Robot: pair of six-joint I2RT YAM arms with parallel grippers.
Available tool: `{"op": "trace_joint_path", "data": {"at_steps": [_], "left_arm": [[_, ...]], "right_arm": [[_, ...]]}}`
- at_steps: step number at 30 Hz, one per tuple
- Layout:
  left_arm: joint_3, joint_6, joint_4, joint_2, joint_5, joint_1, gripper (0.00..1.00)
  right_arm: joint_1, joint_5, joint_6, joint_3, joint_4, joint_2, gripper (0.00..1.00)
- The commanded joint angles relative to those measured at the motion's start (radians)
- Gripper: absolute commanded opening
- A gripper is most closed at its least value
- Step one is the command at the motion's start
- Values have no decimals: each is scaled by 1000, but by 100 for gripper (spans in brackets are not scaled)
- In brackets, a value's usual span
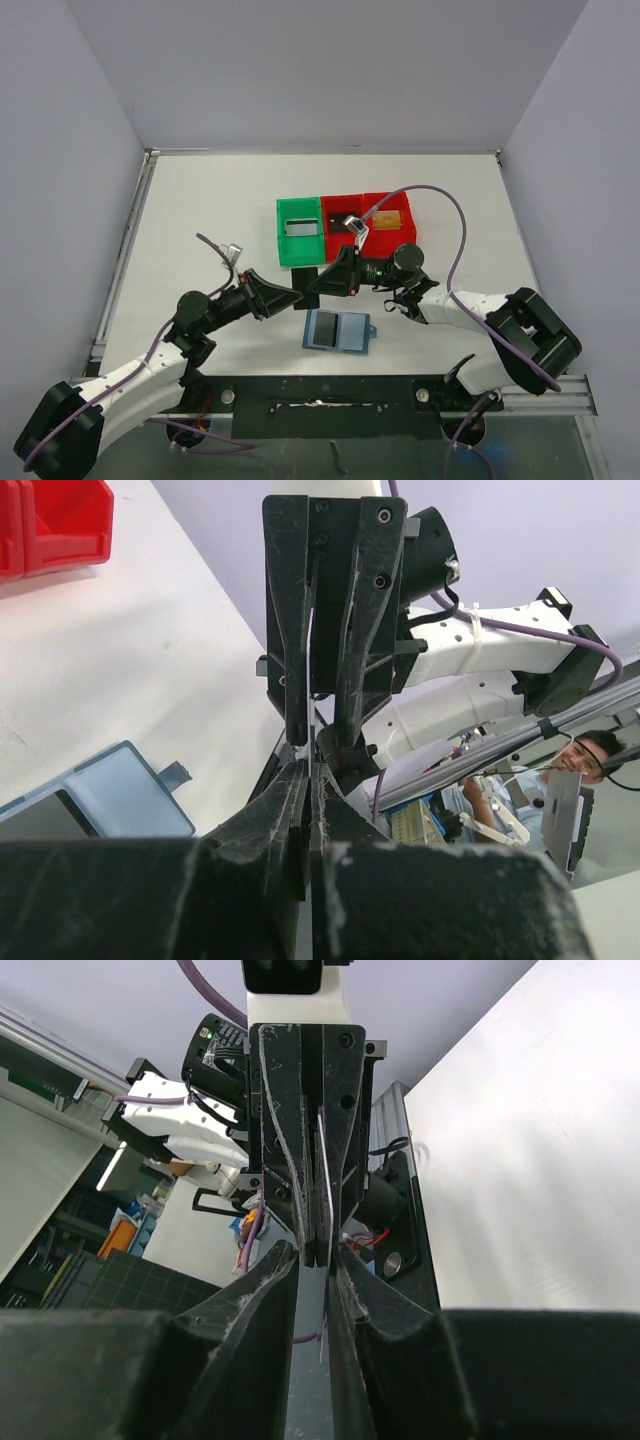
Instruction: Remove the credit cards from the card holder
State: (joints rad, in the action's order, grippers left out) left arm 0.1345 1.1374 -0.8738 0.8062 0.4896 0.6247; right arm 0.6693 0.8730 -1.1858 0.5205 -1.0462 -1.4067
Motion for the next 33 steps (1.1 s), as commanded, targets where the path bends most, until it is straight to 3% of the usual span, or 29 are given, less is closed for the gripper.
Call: {"op": "trace_joint_path", "data": {"at_steps": [1,5,10,12,14,18,20,26,33], "left_arm": [[10,0,-101,15,-2,13,0],[-7,2,-103,1,-17,14,0],[-1,0,-83,-9,-14,14,2],[30,-32,13,-16,-6,6,29],[70,-92,161,-48,-16,2,47],[140,-244,527,-147,-134,-4,66],[177,-291,740,-198,-201,-9,67],[309,-362,1023,-265,-372,-20,68],[616,-535,1331,-36,-514,-70,70]], "right_arm": [[6,-28,-3,23,-55,29,20],[6,-27,-21,23,-67,32,0],[5,-51,6,23,-26,49,0],[3,-54,27,28,-6,70,0],[-1,-92,93,35,92,117,0],[-6,-205,314,81,448,222,0],[-13,-285,396,94,571,271,0],[-20,-562,656,92,780,430,0],[-5,-899,1240,83,953,518,0]]}}
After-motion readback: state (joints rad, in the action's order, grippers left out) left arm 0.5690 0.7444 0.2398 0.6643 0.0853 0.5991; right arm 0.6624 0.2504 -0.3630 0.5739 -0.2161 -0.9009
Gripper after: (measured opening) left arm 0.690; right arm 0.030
